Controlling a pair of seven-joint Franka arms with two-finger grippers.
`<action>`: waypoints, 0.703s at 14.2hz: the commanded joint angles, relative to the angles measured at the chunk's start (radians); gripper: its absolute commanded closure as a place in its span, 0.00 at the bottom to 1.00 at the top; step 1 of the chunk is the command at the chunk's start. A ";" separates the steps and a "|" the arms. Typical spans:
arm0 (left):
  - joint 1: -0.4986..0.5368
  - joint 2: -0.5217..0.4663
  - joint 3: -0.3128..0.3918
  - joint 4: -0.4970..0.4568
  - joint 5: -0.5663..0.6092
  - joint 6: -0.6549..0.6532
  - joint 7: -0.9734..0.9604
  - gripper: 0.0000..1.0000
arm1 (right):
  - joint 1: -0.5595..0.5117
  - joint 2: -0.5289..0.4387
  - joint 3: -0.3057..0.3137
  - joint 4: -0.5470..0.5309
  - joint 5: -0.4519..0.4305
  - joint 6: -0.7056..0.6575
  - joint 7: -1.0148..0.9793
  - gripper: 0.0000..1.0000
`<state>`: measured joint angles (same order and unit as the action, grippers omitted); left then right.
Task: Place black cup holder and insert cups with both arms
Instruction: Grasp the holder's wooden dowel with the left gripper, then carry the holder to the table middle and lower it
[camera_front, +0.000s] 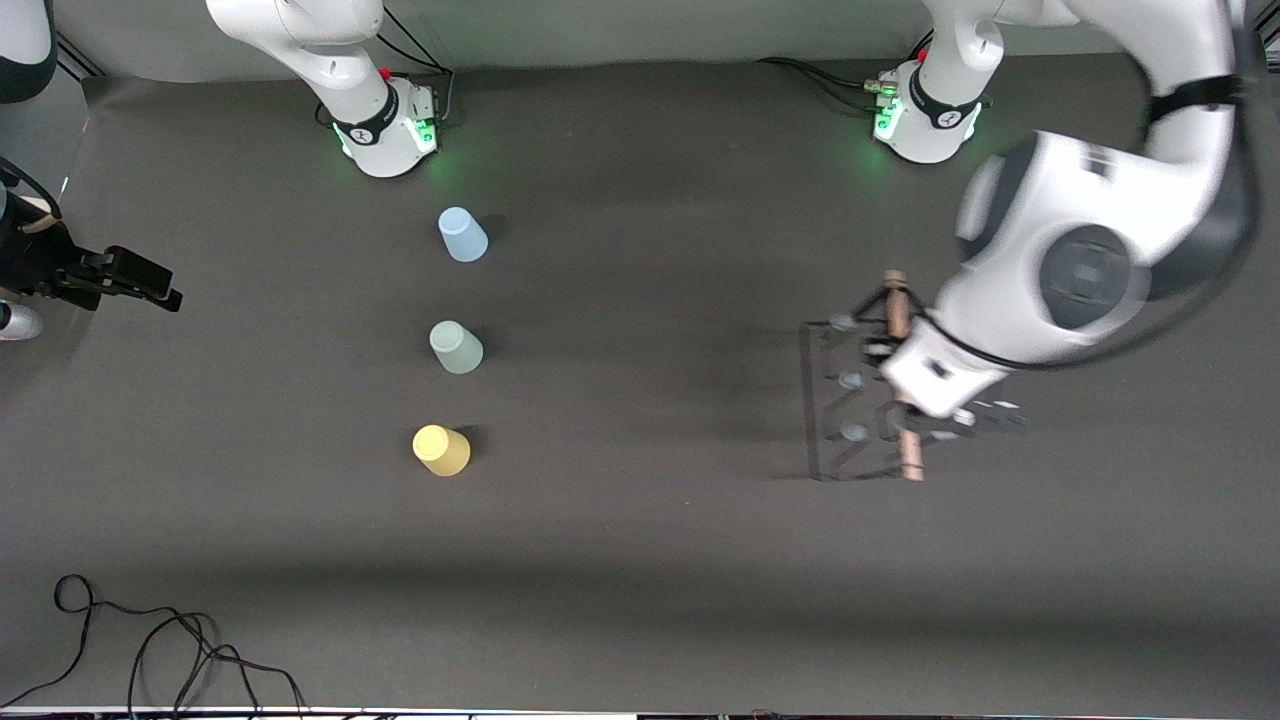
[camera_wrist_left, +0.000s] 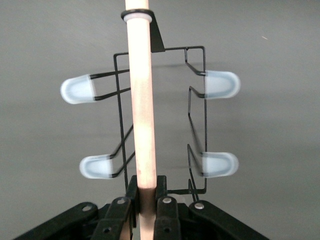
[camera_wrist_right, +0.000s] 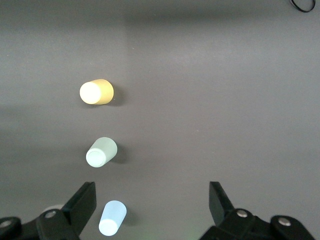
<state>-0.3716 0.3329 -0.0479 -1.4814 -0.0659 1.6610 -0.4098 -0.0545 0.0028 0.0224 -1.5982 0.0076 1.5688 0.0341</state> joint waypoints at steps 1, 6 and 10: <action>-0.160 -0.018 0.022 -0.004 -0.015 -0.006 -0.115 1.00 | -0.002 0.010 0.002 0.023 -0.011 -0.016 -0.011 0.00; -0.390 0.036 0.023 -0.025 -0.012 0.153 -0.304 1.00 | -0.002 0.008 0.001 0.023 -0.011 -0.018 -0.014 0.00; -0.505 0.178 0.026 -0.027 0.003 0.345 -0.468 1.00 | -0.002 0.006 0.001 0.021 -0.011 -0.018 -0.013 0.00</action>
<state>-0.8188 0.4516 -0.0471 -1.5236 -0.0709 1.9711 -0.8268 -0.0546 0.0028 0.0221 -1.5974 0.0076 1.5678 0.0341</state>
